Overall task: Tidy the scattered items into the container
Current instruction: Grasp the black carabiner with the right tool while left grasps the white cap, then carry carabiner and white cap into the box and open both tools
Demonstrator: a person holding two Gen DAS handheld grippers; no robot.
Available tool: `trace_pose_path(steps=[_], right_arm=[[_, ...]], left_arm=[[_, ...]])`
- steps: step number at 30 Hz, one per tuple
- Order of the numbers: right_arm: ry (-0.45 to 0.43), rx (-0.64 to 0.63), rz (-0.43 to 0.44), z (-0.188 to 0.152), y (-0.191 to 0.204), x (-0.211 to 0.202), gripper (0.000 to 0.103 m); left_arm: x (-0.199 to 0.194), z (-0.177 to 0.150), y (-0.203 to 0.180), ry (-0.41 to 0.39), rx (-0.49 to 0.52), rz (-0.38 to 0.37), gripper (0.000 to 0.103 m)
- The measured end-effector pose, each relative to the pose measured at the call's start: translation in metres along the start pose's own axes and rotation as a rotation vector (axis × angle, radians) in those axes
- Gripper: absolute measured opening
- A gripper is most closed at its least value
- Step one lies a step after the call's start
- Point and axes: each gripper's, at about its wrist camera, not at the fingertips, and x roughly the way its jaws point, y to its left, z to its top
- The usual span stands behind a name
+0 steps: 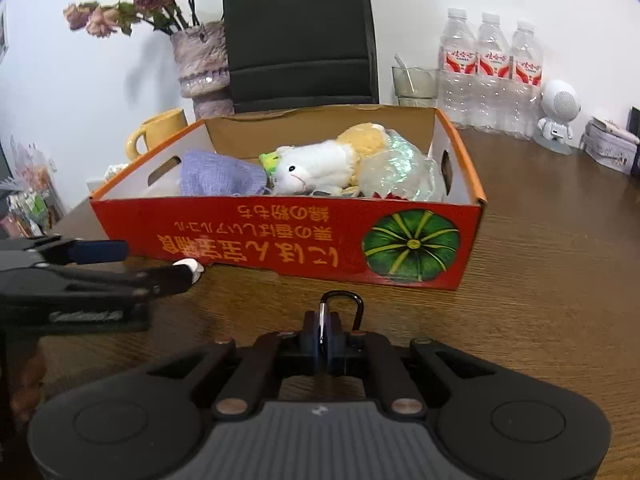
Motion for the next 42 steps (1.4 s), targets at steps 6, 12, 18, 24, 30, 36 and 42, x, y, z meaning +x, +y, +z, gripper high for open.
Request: trace_pose_path(steps=[6, 12, 18, 24, 30, 36, 42], right_arm=[[-0.026, -0.032, 0.006, 0.003, -0.002, -0.007, 0.021], [0.004, -0.047, -0.036, -0.001, -0.002, 0.003, 0.046], [0.019, -0.096, -0.054, -0.006, 0.006, 0.007, 0.021], [0.017, -0.081, -0.042, -0.005, 0.004, 0.005, 0.020], [0.002, -0.070, -0.038, -0.002, 0.002, 0.000, 0.004], [-0.006, -0.073, -0.043, -0.002, 0.004, -0.005, 0.004], [0.014, -0.114, -0.064, 0.001, 0.003, 0.004, 0.044]], left_arm=[[0.014, 0.000, -0.006, 0.042, -0.017, 0.028, 0.068], [0.018, 0.000, -0.007, 0.050, -0.037, 0.039, 0.060], [0.015, 0.000, -0.010, 0.046, -0.033, 0.030, 0.029], [0.011, -0.003, -0.009, 0.037, -0.025, 0.023, 0.029], [0.001, -0.007, -0.005, 0.023, -0.030, 0.023, 0.029], [-0.012, -0.011, -0.002, 0.004, -0.033, 0.013, 0.029], [-0.018, -0.016, 0.004, 0.001, -0.049, 0.012, 0.029]])
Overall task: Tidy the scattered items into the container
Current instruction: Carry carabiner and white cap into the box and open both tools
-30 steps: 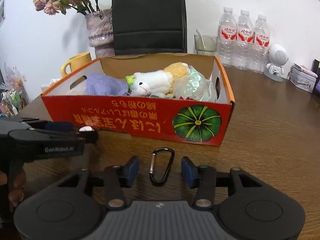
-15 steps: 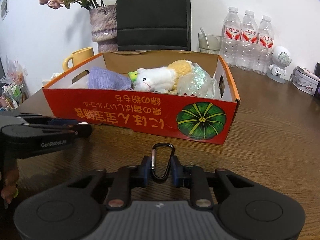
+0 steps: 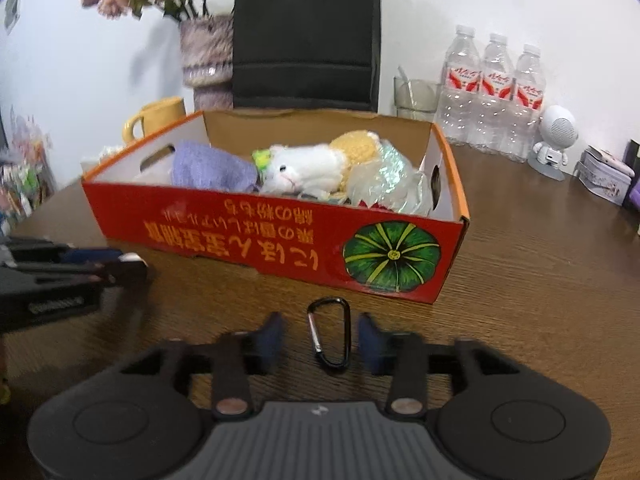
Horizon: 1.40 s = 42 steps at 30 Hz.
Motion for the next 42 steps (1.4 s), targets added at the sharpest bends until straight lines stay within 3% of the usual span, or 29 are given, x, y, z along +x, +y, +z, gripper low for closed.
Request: trace_pose_path(steps=[4, 5, 12, 18, 23, 27, 34, 42], right_arm=[[0.039, -0.003, 0.026, 0.002, -0.004, 0.009, 0.039], [0.046, -0.006, 0.030, 0.004, -0.005, 0.009, 0.022], [0.098, 0.025, 0.075, 0.011, -0.012, 0.007, 0.021], [0.024, -0.001, 0.078, 0.017, -0.001, -0.025, 0.021], [-0.086, -0.035, 0.106, 0.051, 0.003, -0.062, 0.021], [-0.104, -0.044, 0.084, 0.097, 0.002, -0.055, 0.021], [-0.013, -0.039, 0.059, 0.167, 0.004, 0.021, 0.022], [0.083, -0.015, 0.057, 0.181, 0.006, 0.110, 0.022]], left_arm=[[-0.006, -0.001, 0.005, -0.007, -0.012, -0.007, 0.029], [-0.008, -0.001, 0.007, -0.008, -0.016, -0.009, 0.029], [-0.025, -0.006, 0.016, -0.027, -0.037, -0.034, 0.029], [-0.053, 0.004, 0.022, -0.087, -0.034, -0.063, 0.029], [-0.078, 0.043, 0.020, -0.187, 0.008, -0.087, 0.029], [-0.072, 0.094, 0.012, -0.237, 0.036, -0.085, 0.029], [0.004, 0.161, 0.008, -0.095, 0.037, -0.039, 0.029], [0.099, 0.169, 0.021, 0.067, 0.022, 0.036, 0.029]])
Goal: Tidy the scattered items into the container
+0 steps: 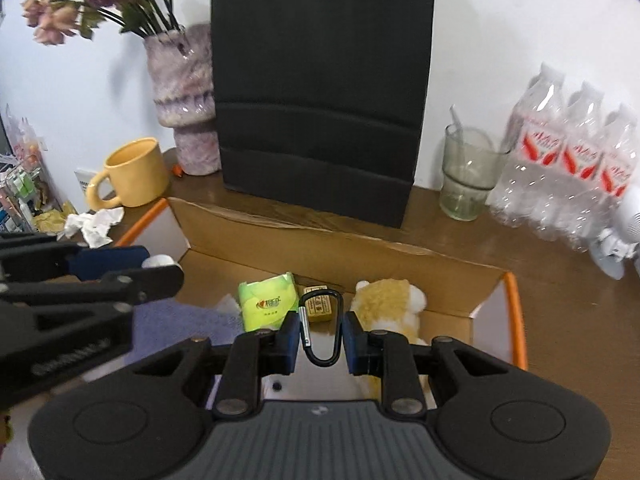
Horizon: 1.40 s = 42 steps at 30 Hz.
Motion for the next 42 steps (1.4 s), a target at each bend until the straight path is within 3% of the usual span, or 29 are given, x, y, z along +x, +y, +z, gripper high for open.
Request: trace_pose_path(steps=[2, 4, 5, 6, 9, 10, 12, 15, 16, 17, 22, 31, 38, 42], right_arm=[[0.008, 0.004, 0.007, 0.000, 0.000, 0.009, 0.022], [0.021, 0.002, 0.010, 0.002, 0.000, 0.015, 0.027], [0.025, 0.003, 0.007, 0.002, 0.000, 0.016, 0.042], [0.023, 0.002, 0.005, 0.001, 0.001, 0.014, 0.050], [0.000, -0.003, -0.008, -0.002, 0.002, 0.001, 0.061], [-0.008, 0.004, -0.011, -0.003, 0.001, -0.006, 0.065], [-0.025, 0.002, -0.025, -0.005, 0.001, -0.023, 0.084], [-0.059, -0.013, -0.049, -0.010, 0.004, -0.054, 0.092], [-0.065, -0.012, -0.046, -0.012, 0.005, -0.064, 0.094], [-0.067, -0.009, -0.042, -0.015, 0.006, -0.073, 0.103], [-0.098, 0.012, -0.050, -0.032, 0.013, -0.119, 0.103], [-0.103, 0.082, 0.008, -0.067, 0.030, -0.182, 0.103], [-0.110, 0.079, -0.025, -0.089, 0.055, -0.221, 0.103], [-0.106, 0.093, -0.065, -0.097, 0.065, -0.235, 0.103]], left_arm=[[0.011, -0.001, 0.003, 0.019, -0.005, 0.016, 0.029], [0.016, -0.001, 0.007, 0.026, -0.015, 0.025, 0.038], [0.017, -0.002, 0.008, 0.027, -0.022, 0.028, 0.053], [0.016, -0.002, 0.010, 0.024, -0.029, 0.035, 0.059], [0.007, -0.002, 0.015, 0.002, -0.031, 0.045, 0.075], [0.001, -0.002, 0.016, -0.004, -0.031, 0.050, 0.078], [-0.012, -0.004, 0.016, -0.021, -0.023, 0.049, 0.084], [-0.036, -0.009, 0.017, -0.056, -0.020, 0.046, 0.103], [-0.045, -0.011, 0.018, -0.072, -0.019, 0.037, 0.103], [-0.055, -0.014, 0.019, -0.081, -0.020, 0.021, 0.103], [-0.099, -0.029, 0.018, -0.110, -0.022, -0.018, 0.103], [-0.162, -0.061, 0.020, -0.100, -0.077, -0.066, 0.103], [-0.195, -0.076, 0.021, -0.065, -0.143, -0.116, 0.103], [-0.211, -0.083, 0.018, -0.075, -0.150, -0.087, 0.103]])
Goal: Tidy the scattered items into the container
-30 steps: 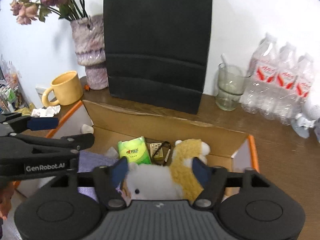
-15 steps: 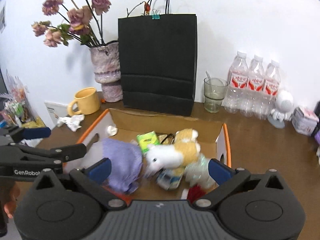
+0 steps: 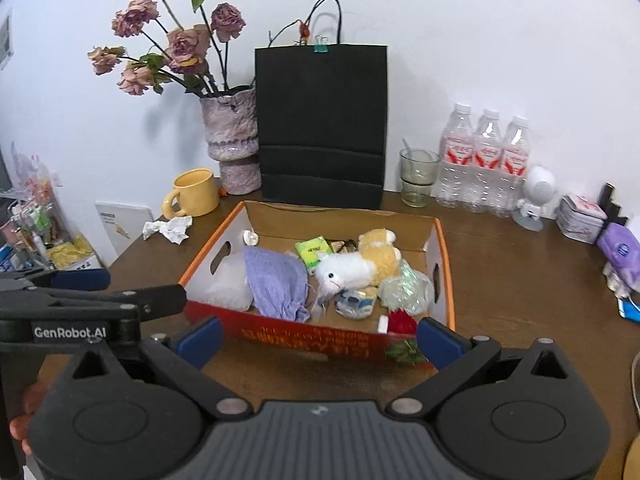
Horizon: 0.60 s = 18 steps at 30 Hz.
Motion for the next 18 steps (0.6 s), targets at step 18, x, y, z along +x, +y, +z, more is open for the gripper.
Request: trace_pose_path(steps=[18], right_arm=[[0.025, 0.057, -0.017, -0.022, 0.004, -0.027, 0.103]], left_arm=[[-0.030, -0.017, -0.009, 0.003, -0.016, 0.056, 0.103]])
